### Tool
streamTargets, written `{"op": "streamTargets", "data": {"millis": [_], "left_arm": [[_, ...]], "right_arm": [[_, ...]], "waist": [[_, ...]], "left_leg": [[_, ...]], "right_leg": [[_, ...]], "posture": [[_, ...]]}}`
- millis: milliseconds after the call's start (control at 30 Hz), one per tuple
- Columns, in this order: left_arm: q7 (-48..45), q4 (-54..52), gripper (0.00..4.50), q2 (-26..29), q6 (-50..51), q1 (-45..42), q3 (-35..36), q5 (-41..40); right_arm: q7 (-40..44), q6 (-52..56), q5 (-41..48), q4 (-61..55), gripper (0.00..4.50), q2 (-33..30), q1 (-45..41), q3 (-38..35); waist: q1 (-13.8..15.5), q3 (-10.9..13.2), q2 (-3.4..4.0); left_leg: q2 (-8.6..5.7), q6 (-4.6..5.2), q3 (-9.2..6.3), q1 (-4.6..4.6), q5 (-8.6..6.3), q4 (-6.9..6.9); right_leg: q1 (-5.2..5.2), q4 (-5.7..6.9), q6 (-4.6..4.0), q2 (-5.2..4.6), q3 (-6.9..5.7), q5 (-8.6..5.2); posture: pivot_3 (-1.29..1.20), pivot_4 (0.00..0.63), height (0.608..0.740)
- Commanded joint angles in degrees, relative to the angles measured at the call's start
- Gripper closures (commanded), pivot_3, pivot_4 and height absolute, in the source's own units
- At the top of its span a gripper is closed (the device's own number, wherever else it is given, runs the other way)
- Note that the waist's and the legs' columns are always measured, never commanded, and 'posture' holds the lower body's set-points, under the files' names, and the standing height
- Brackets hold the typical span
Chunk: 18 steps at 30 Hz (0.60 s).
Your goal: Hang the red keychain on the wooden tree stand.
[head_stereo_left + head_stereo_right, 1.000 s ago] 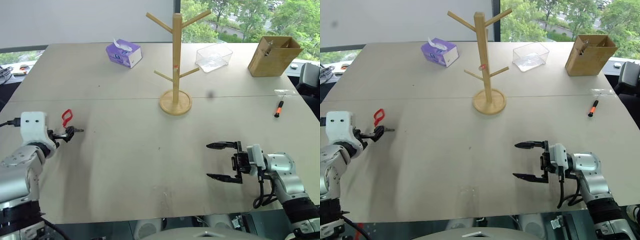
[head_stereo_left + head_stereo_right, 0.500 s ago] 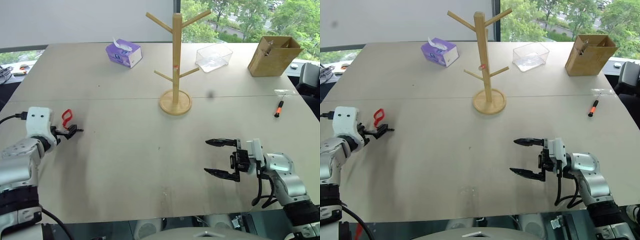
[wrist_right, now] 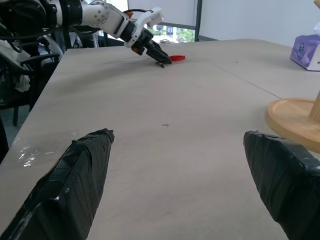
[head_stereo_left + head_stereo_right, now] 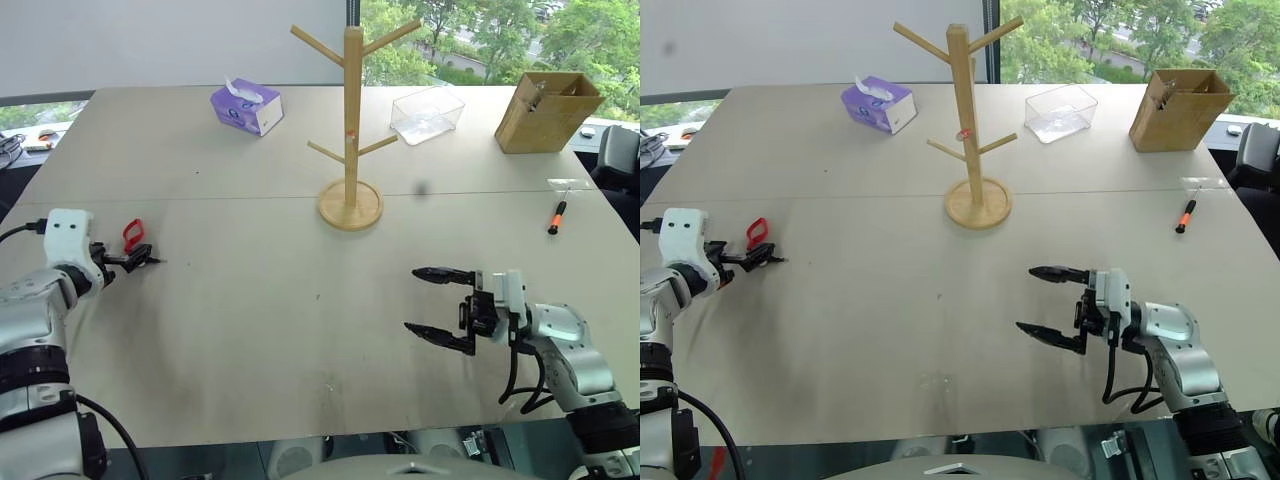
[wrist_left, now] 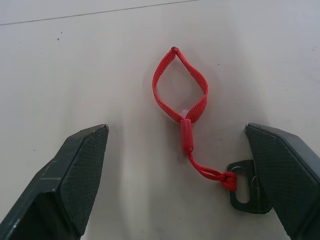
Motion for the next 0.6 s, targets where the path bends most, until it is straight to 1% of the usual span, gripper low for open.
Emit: {"op": "streamTargets", "data": {"millis": [33, 67, 133, 200, 333, 367, 400, 600], "left_arm": [[-0.45, -0.46, 0.0, 0.0, 1.12, 1.77, 0.51, -0.41], [0.03, -0.77, 0.5, -0.23, 0.88, 1.96, 0.85, -0.55], [0.28, -1.13, 0.99, -0.48, 1.33, 2.16, 1.29, -1.12], [0.72, -1.6, 2.01, -0.68, 2.35, 2.54, 1.95, -2.01], [1.06, -2.57, 3.87, -0.83, 2.91, 3.77, 2.3, -2.84], [1.27, -2.85, 4.15, -0.95, 3.16, 4.04, 2.44, -3.04], [1.41, -3.07, 4.34, -1.04, 3.29, 4.27, 2.51, -3.13], [2.55, -4.75, 4.34, -1.63, 2.72, 5.47, 2.99, -3.33]], "right_arm": [[-0.43, 0.18, 0.64, -2.06, 0.05, 0.12, -0.83, -1.28], [-0.54, 0.24, 0.62, -1.99, 0.0, 0.17, -0.98, -1.26], [-0.7, 0.3, 0.58, -1.84, 0.0, 0.27, -1.25, -1.22], [-0.89, 0.44, 0.59, -1.88, 0.0, 0.3, -1.43, -1.22], [-1.04, 0.64, 0.6, -1.79, 0.0, 0.23, -1.67, -1.22], [-1.05, 0.67, 0.58, -1.78, 0.0, 0.16, -1.68, -1.23], [-1.05, 0.7, 0.55, -1.75, 0.0, 0.11, -1.72, -1.23], [-1.25, 1.37, 0.93, -1.85, 0.0, -0.24, -2.31, -1.89]], "waist": [[-0.05, 0.0, 0.0], [-0.06, 0.0, 0.0], [-0.08, 0.0, 0.0], [-0.17, 0.0, 0.0], [-0.38, -0.01, 0.01], [-0.35, -0.01, 0.01], [-0.29, -0.01, 0.01], [-0.29, -0.01, 0.01]], "left_leg": [[0.0, 0.0, 0.0, 0.0, 0.0, 0.0], [0.0, 0.0, 0.0, 0.0, 0.0, 0.0], [0.0, 0.0, 0.01, 0.01, 0.0, 0.0], [0.01, 0.0, 0.0, 0.02, 0.0, 0.0], [0.03, 0.0, 0.02, 0.06, 0.0, 0.0], [0.03, 0.0, 0.02, 0.06, 0.0, -0.01], [0.03, 0.0, 0.03, 0.05, 0.0, -0.01], [0.02, 0.0, 0.05, 0.05, 0.0, -0.01]], "right_leg": [[0.0, 0.0, 0.0, 0.0, 0.0, 0.0], [0.0, 0.0, 0.0, 0.0, 0.01, 0.0], [0.0, 0.01, 0.0, 0.0, 0.01, 0.0], [0.0, 0.03, 0.0, 0.01, 0.01, 0.0], [0.0, 0.05, 0.0, 0.03, 0.05, 0.0], [0.0, 0.05, 0.0, 0.03, 0.05, 0.0], [0.0, 0.04, 0.0, 0.03, 0.04, 0.0], [0.0, 0.04, 0.0, 0.01, 0.06, 0.0]], "posture": [[0.0, 0.15, 0.74], [0.0, 0.15, 0.74], [0.0, 0.15, 0.74], [0.0, 0.15, 0.74], [0.0, 0.15, 0.74], [0.0, 0.15, 0.74], [0.0, 0.15, 0.74], [0.0, 0.15, 0.74]]}}
